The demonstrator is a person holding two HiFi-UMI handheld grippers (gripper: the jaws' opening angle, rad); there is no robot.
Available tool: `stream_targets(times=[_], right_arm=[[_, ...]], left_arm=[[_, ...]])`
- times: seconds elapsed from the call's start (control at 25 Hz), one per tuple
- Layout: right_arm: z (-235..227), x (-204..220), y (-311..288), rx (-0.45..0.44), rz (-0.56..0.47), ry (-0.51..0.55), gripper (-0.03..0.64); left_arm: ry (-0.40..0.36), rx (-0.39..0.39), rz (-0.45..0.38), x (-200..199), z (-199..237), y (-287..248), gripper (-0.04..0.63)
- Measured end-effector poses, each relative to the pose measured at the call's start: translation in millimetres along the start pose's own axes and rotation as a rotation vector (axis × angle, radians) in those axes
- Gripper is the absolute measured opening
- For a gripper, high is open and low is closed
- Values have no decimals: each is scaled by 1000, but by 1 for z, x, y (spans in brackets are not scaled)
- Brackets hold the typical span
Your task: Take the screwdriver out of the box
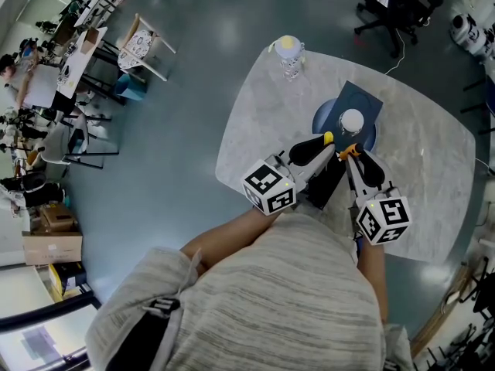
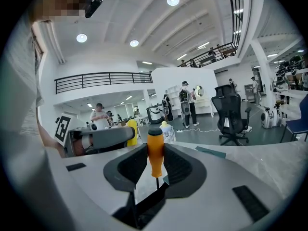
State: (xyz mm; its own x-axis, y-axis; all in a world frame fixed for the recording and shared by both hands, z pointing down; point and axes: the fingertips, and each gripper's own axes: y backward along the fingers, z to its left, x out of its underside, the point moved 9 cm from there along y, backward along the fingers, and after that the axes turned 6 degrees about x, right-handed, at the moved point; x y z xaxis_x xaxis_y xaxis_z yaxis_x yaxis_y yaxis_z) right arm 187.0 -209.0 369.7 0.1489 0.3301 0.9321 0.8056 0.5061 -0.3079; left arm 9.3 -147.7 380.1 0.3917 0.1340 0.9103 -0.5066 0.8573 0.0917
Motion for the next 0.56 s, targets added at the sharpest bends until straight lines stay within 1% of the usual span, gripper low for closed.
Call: stream_targets(times=[0.56], right_arm=[[3, 1, 3, -1, 16, 2, 106]], left_arm=[[4, 7, 12, 1, -1, 0, 78]])
